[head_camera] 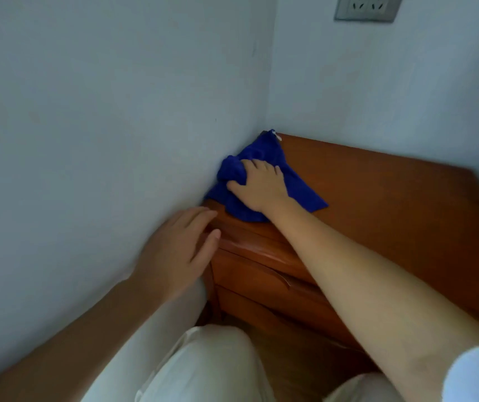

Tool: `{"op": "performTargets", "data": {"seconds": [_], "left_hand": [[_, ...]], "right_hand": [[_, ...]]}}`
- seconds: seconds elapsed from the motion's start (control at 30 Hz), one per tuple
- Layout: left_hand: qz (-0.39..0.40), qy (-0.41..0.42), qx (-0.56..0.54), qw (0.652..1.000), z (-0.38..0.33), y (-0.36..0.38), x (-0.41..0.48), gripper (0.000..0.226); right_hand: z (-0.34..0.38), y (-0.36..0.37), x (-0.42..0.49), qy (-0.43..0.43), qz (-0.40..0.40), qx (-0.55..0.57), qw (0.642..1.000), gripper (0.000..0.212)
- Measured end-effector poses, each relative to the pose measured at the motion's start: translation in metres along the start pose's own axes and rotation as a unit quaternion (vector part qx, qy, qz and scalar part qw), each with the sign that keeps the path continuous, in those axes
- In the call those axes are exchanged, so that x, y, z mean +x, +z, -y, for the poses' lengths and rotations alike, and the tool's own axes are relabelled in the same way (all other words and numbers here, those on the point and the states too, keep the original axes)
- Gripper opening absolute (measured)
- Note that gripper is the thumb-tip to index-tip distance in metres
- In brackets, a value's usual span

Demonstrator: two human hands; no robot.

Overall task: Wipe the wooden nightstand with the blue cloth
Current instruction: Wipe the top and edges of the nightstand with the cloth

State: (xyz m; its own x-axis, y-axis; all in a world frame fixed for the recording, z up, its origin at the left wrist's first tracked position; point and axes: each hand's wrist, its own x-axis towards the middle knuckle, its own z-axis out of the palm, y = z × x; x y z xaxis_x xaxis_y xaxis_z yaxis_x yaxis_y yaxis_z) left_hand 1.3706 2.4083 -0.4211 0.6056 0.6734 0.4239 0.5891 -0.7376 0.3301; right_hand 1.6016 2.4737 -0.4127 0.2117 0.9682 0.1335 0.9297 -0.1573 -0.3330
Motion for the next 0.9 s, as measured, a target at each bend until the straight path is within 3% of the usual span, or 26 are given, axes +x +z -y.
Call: {"op": "performTargets", "data": {"seconds": [0.27,0.43,0.9], "left_hand": [[-0.033,-0.038,-0.044,0.998,-0.011,-0.008,0.011,0.055],[0.005,-0.028,-0.021,0.999,-0.022,0.008,0.023,0.054],[0.099,0.1,0.012,0.99,-0.099,0.064,0.069,0.056]], "right_hand": [[0.038,0.004,-0.087,-0.009,-0.002,0.019,1.0,0.081],[-0.018,-0.02,-0.124,0.025,-0.046,0.014,0.999,0.084],[-0.166,-0.095,-0.221,0.203,-0.117,-0.01,0.972,0.074]]}}
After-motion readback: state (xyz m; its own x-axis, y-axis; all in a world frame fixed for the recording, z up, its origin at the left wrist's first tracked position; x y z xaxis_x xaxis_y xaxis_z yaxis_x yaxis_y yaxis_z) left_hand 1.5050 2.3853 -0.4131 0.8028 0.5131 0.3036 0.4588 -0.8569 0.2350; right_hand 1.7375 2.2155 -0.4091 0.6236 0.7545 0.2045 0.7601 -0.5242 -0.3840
